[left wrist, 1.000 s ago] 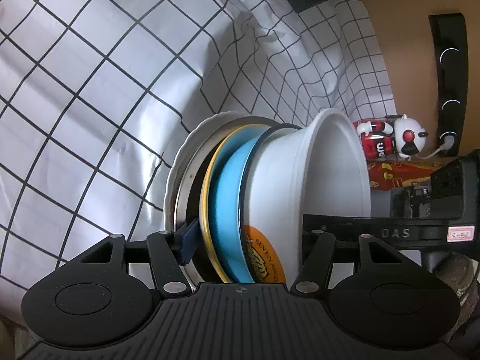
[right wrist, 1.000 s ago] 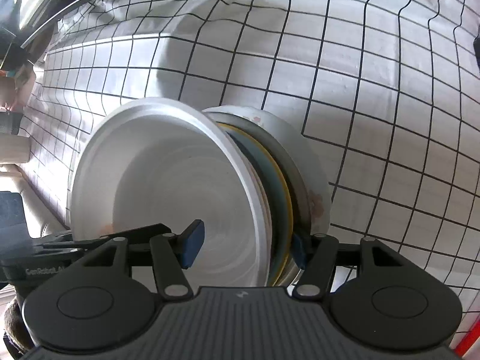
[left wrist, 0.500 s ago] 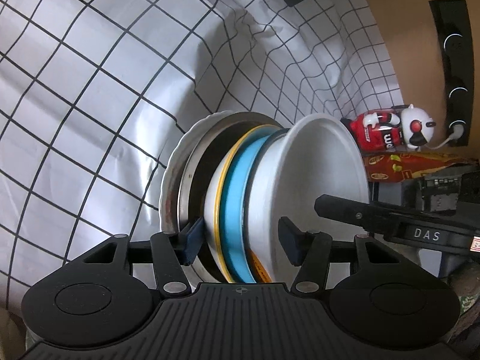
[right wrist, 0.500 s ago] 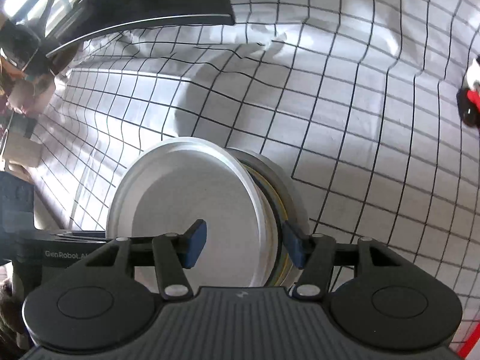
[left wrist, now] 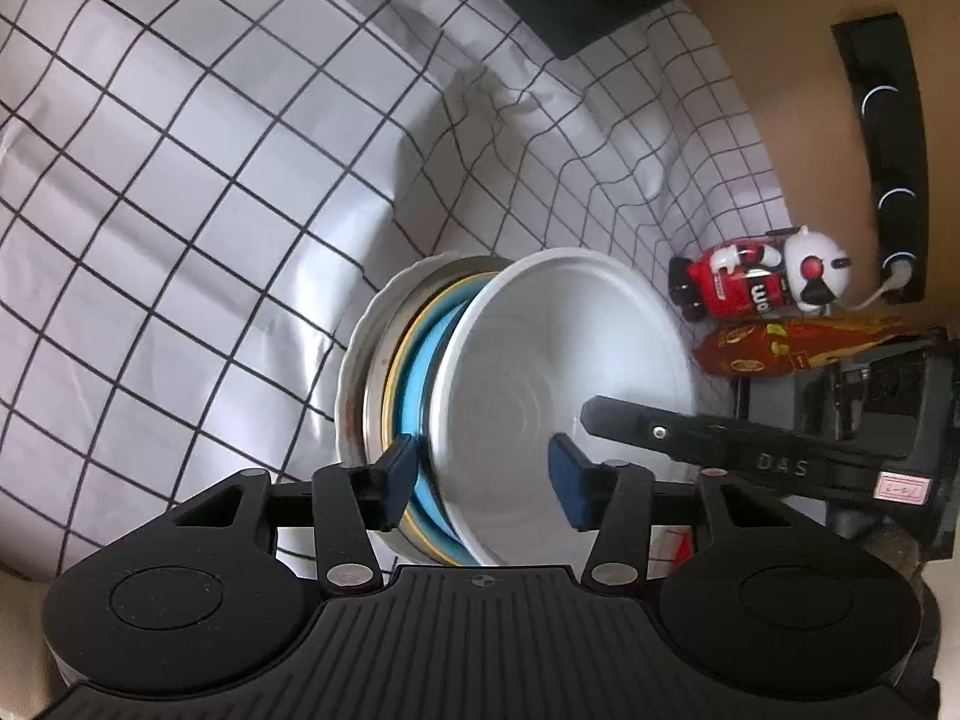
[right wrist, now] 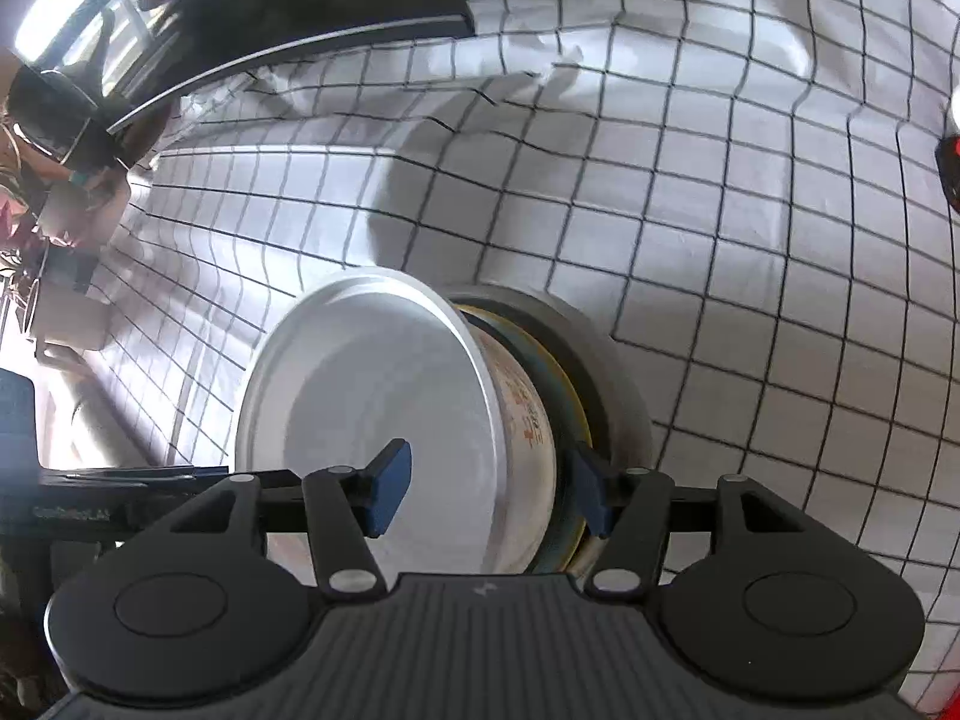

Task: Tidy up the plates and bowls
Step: 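Press the bowl stack down into the steel bowl, then open both tools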

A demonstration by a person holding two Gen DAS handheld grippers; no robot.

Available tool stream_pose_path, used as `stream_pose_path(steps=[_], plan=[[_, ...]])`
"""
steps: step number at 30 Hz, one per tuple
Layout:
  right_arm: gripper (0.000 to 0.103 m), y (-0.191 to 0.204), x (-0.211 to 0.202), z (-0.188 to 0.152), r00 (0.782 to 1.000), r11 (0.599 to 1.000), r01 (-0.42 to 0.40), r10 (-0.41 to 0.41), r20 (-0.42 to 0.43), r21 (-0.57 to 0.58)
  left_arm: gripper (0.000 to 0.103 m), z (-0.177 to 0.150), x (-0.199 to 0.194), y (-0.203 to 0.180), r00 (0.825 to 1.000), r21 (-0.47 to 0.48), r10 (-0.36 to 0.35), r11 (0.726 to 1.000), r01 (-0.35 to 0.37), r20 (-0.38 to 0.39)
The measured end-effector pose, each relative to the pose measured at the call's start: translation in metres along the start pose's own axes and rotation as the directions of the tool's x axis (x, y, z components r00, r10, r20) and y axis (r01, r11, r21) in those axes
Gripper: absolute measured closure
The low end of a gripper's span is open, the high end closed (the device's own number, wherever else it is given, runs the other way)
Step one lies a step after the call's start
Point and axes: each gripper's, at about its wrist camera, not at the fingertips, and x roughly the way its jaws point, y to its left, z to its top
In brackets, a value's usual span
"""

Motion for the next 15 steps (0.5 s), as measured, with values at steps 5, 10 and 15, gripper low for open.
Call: stream_pose_path(steps=[5,10,15], plan=[[0.044,0.000,-0.001,0.002,1.000,1.000,-0.004,0.004,0.020,0.006,0.053,0.003,-0.009,-0.010,0.999,0.015,-0.030,0.999,0.029,0.021],[0.044,-0.004,-0.009,-0.003,0.998,1.000,-0.010,0.010,0.068,-0.003,0.053,0.008,-0.004,-0.021,1.000,0.033,-0.004,0.999,0.003,0.027],[0.046,0.014,-0.031,-0.017,0.984,0.993,0.051,-0.030,0.178,-0.111,0.054,0.007,-0.003,-0.018,1.000,0.014,-0.010,1.000,0.009,0.026]])
